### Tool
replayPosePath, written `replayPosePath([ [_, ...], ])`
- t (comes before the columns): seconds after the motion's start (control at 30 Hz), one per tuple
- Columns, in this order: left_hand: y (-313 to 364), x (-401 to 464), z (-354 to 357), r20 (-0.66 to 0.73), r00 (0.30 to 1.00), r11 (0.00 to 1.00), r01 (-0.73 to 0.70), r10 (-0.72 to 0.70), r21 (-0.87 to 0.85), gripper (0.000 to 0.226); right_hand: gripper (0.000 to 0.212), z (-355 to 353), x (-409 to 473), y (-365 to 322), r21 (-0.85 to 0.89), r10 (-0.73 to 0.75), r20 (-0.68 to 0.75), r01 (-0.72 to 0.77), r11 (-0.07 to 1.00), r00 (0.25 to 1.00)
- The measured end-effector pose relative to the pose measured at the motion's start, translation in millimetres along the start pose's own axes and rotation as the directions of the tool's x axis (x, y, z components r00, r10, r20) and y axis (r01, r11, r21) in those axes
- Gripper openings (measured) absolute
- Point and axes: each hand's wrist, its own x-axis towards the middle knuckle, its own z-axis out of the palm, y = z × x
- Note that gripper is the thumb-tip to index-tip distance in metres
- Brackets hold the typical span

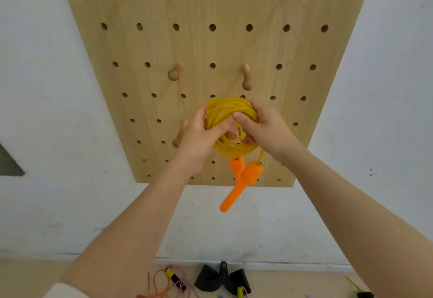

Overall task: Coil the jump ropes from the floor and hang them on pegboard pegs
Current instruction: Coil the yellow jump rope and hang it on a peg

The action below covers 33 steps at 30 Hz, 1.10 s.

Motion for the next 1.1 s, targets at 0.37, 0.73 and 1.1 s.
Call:
replayPosePath([
  [0.37,3,41,-59,0.261,0.965,0.998,0.003,0.014,-0.064,0.045,0.056,30,43,18,-0.133,-0.014,-0.016,0.011,0.991,1.000],
  [0.73,-15,52,-129,0.267,0.961,0.922,-0.034,-0.076,0.387,0.037,0.005,78,60,31,0.223,0.150,0.324,-0.229,0.948,0.934],
  [1.1,-57,72,-179,0.093,0.996,0.719,-0.070,0.007,0.692,0.025,0.017,136,84,56,-0.188,0.214,0.105,-0.192,0.963,0.971],
])
